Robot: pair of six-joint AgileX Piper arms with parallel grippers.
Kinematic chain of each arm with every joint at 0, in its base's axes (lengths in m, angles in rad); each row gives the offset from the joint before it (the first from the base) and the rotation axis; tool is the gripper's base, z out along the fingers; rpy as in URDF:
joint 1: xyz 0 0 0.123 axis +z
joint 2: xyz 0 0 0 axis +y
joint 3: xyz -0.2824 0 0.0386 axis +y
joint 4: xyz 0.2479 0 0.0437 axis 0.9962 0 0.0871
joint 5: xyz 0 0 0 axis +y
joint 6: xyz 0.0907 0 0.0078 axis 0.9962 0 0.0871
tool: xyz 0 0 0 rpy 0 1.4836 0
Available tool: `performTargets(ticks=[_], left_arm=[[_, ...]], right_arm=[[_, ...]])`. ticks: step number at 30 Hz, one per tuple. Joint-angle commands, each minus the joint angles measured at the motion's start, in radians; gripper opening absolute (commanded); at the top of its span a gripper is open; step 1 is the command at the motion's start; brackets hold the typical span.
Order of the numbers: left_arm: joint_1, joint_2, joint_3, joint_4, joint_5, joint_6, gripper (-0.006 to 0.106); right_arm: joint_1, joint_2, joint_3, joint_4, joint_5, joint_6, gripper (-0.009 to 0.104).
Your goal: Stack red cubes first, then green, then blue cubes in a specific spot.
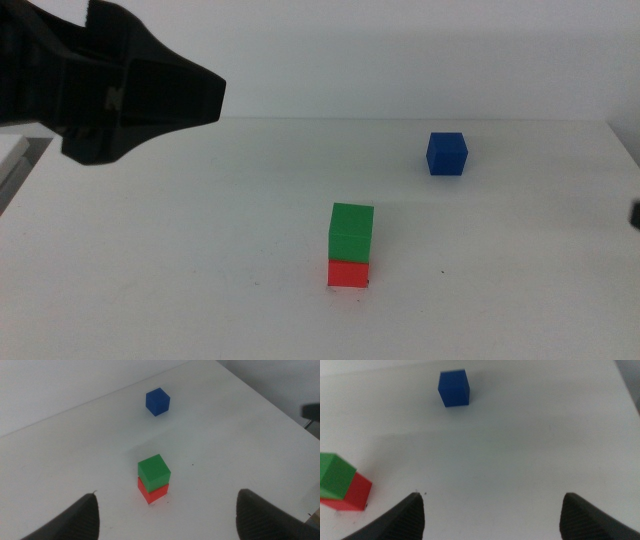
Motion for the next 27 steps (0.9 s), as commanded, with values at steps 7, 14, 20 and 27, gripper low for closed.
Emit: performTargets(ticks=[7,14,20,27], left_arm=[[-0.001,-0.004,0.002,0.010,-0.014,-0.001,0.094],[-0.001,-0.004,0.002,0.010,-0.014,0.002,0.094],[-0.001,-0.004,0.002,0.012,-0.014,0.002,0.094],[-0.001,-0.004,0.002,0.012,-0.014,0.002,0.094]], right_arm=[[-0.003,0.307,-0.144,0.047,-0.164,0.020,0.093],[0.040,0.591,-0.379,0.030,-0.051,0.006,0.093],[0.110,0.905,-0.687,-0.009,0.066,0.017,0.093],[0.120,1.264,-1.109,-0.009,0.226,0.019,0.093]])
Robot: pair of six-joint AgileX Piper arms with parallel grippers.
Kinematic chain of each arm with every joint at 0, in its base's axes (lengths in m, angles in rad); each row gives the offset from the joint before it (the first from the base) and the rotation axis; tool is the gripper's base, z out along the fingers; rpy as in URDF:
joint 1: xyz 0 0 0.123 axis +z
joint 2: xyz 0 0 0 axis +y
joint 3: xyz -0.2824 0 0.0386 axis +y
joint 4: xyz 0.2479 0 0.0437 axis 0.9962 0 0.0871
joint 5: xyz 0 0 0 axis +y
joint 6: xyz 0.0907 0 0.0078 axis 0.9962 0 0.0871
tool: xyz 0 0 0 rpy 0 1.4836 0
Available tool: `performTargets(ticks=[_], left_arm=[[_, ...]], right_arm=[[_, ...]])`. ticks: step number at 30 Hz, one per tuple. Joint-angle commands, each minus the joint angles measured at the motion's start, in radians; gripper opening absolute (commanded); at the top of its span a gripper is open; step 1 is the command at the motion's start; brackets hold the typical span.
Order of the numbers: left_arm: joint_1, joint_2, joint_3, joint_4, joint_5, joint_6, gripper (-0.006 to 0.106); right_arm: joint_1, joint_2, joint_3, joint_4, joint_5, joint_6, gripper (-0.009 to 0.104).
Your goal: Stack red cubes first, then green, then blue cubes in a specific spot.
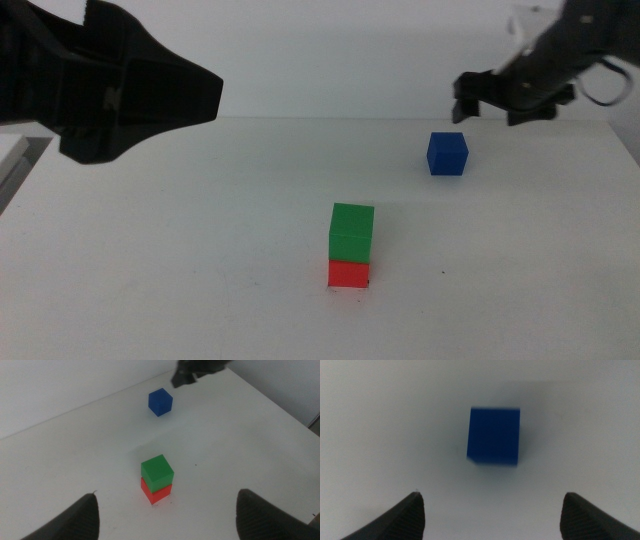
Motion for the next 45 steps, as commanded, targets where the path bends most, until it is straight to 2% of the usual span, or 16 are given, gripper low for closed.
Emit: performTargets(ticks=[1,7,12,15,17,19,22,23,28,31,33,34,35,37,41,45], left_arm=[[-0.001,-0.003,0.002,0.001,-0.014,0.000,0.094],[-0.001,-0.003,0.002,0.000,-0.014,-0.002,0.094],[-0.001,-0.003,0.002,0.000,-0.014,-0.002,0.094],[-0.001,-0.003,0.002,0.000,-0.014,-0.002,0.094],[-0.001,-0.003,0.002,0.000,-0.014,-0.002,0.094],[-0.001,-0.003,0.002,0.000,-0.014,-0.002,0.094],[-0.001,-0.003,0.002,0.002,-0.014,-0.002,0.094],[-0.001,-0.003,0.002,0.006,-0.014,-0.002,0.094],[-0.001,-0.003,0.002,0.006,-0.014,-0.002,0.094],[-0.001,-0.003,0.002,0.019,-0.014,-0.002,0.094],[-0.001,-0.003,0.002,0.021,-0.014,-0.002,0.094],[-0.001,-0.003,0.002,0.021,-0.014,-0.002,0.094],[-0.001,-0.003,0.002,0.021,-0.014,-0.002,0.094],[-0.001,-0.003,0.002,0.021,-0.014,-0.002,0.094],[-0.001,-0.003,0.002,0.023,-0.014,-0.002,0.094],[-0.001,-0.003,0.002,0.023,-0.014,-0.002,0.094]], right_arm=[[0.002,0.090,-0.118,-0.017,0.056,0.002,0.093],[0.020,0.306,-0.346,-0.038,0.096,0.011,0.093],[0.028,0.421,-0.424,-0.109,0.092,0.080,0.092],[0.028,0.461,-0.436,-0.138,0.087,0.095,0.085],[0.028,0.471,-0.438,-0.139,0.076,0.097,0.071],[0.029,0.469,-0.438,-0.137,0.070,0.105,0.047],[0.034,0.418,-0.438,-0.133,0.109,0.130,0.004],[0.041,0.388,-0.433,-0.147,0.139,0.167,-0.002],[0.147,0.144,-0.223,-0.261,0.165,0.315,-0.001],[0.273,-0.036,-0.023,-0.291,0.129,0.399,-0.001],[0.365,-0.130,0.070,-0.330,0.125,0.530,0.000],[0.401,-0.160,0.093,-0.360,0.130,0.574,0.001],[0.485,-0.185,0.112,-0.440,0.177,0.702,0.006],[0.546,-0.185,0.110,-0.497,0.216,0.779,0.008],[0.618,-0.183,0.110,-0.490,0.226,0.848,0.009],[0.634,-0.158,0.110,-0.477,0.233,0.857,0.009]])
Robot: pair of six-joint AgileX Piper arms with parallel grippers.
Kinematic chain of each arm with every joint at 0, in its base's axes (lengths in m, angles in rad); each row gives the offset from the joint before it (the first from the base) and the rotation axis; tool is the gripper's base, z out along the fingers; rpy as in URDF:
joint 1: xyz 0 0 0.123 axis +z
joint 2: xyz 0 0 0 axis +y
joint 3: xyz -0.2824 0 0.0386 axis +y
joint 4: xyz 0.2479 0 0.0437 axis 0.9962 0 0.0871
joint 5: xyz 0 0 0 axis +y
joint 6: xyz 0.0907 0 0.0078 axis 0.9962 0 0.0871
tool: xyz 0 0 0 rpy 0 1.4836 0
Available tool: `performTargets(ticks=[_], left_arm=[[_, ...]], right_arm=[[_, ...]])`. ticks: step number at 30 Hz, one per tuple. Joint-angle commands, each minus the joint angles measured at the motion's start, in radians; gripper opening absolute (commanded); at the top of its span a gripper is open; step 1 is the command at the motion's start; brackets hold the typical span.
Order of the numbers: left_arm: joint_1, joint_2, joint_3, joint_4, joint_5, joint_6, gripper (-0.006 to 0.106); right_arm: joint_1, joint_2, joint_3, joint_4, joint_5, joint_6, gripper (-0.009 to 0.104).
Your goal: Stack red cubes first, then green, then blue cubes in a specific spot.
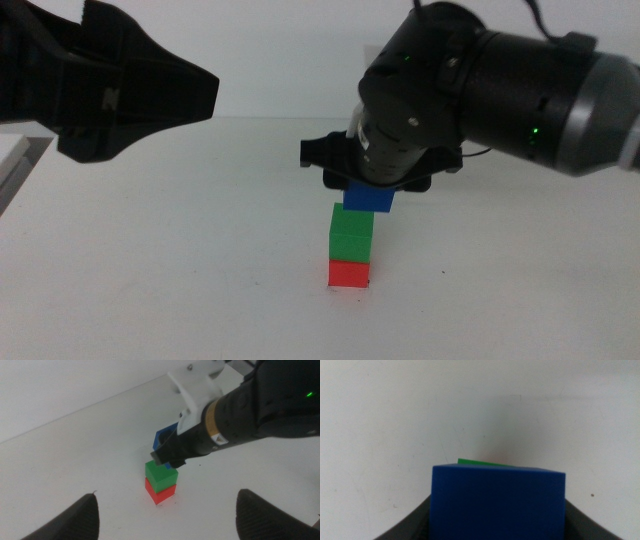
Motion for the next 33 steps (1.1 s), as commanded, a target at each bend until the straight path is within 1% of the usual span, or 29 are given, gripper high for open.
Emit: performTargets(ticks=[1,7,11,21,23,26,28,29,31,33], left_arm=[[-0.001,-0.003,-0.001,0.005,-0.014,-0.002,0.094],[-0.001,-0.003,-0.001,0.005,-0.014,-0.002,0.094],[-0.001,-0.003,-0.001,0.005,-0.014,0.000,0.094],[-0.001,-0.003,-0.001,0.008,-0.014,-0.002,0.094],[-0.001,-0.003,-0.001,0.008,-0.014,-0.002,0.094],[-0.001,-0.003,-0.001,0.008,-0.014,0.000,0.094],[-0.001,-0.003,-0.001,0.008,-0.014,0.000,0.094],[-0.001,-0.003,-0.001,0.008,-0.014,0.000,0.094],[-0.001,-0.003,-0.001,0.013,-0.014,-0.004,0.094],[-0.001,-0.003,-0.001,0.016,-0.014,-0.004,0.094]], right_arm=[[0.003,0.015,0.002,-0.014,0.012,0.012,0.009],[0.007,0.097,-0.058,0.015,0.041,0.019,0.009],[0.007,0.136,-0.102,0.016,0.063,0.012,0.011],[0.007,0.160,-0.101,0.009,0.051,0.012,0.011],[0.005,0.172,-0.101,0.017,0.055,0.012,0.016],[0.005,0.178,-0.101,0.017,0.053,0.012,0.026],[0.005,0.180,-0.101,0.017,0.053,0.012,0.035],[0.005,0.180,-0.101,0.020,0.053,0.016,0.055],[0.005,0.180,-0.101,0.013,0.053,0.013,0.071],[0.005,0.176,-0.101,0.004,0.057,0.008,0.084]])
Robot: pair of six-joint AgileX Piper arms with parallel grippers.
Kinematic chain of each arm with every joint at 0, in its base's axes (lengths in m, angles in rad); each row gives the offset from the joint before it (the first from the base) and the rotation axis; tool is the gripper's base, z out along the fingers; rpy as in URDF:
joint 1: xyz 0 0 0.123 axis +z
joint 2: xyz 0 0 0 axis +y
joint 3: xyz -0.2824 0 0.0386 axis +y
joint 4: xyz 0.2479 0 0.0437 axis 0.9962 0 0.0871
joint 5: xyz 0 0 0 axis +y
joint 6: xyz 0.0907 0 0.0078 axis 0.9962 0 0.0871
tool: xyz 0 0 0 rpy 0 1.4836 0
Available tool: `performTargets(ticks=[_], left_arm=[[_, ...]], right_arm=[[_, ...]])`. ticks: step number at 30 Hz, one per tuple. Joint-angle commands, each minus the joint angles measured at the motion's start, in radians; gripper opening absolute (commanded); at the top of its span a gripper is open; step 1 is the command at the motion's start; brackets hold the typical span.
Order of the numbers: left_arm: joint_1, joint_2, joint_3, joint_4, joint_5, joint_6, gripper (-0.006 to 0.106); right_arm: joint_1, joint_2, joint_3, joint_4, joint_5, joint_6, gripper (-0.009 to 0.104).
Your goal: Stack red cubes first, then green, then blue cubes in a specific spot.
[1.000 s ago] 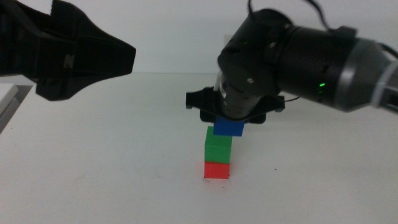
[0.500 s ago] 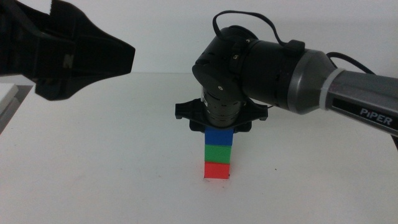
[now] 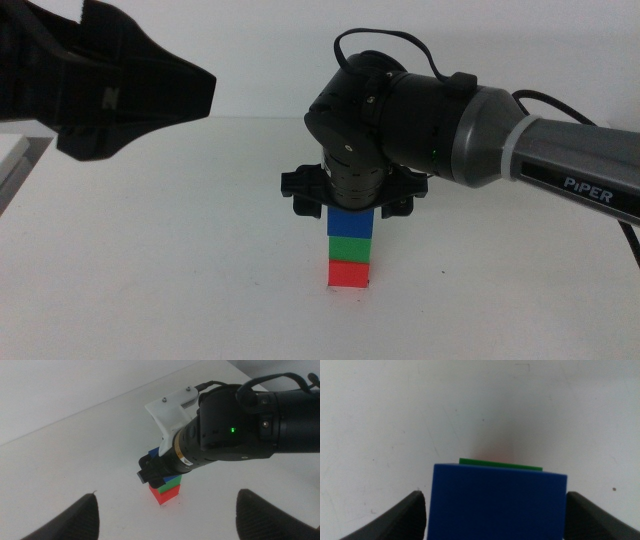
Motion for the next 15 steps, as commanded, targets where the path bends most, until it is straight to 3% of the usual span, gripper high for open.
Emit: performTargets(ticks=[1,9,15], left_arm=[[-0.001,-0.003,-0.001,0.005,-0.014,-0.004,0.094],[-0.001,-0.003,-0.001,0.028,-0.014,-0.002,0.094],[-0.001,-0.003,-0.001,0.036,-0.014,-0.002,0.094]], right_arm=[[-0.001,-0.011,-0.005,-0.023,0.010,-0.014,0.089],[-0.020,-0.277,0.017,-0.050,0.094,-0.113,0.093],[-0.201,-0.657,0.298,-0.003,-0.058,-0.369,0.093]])
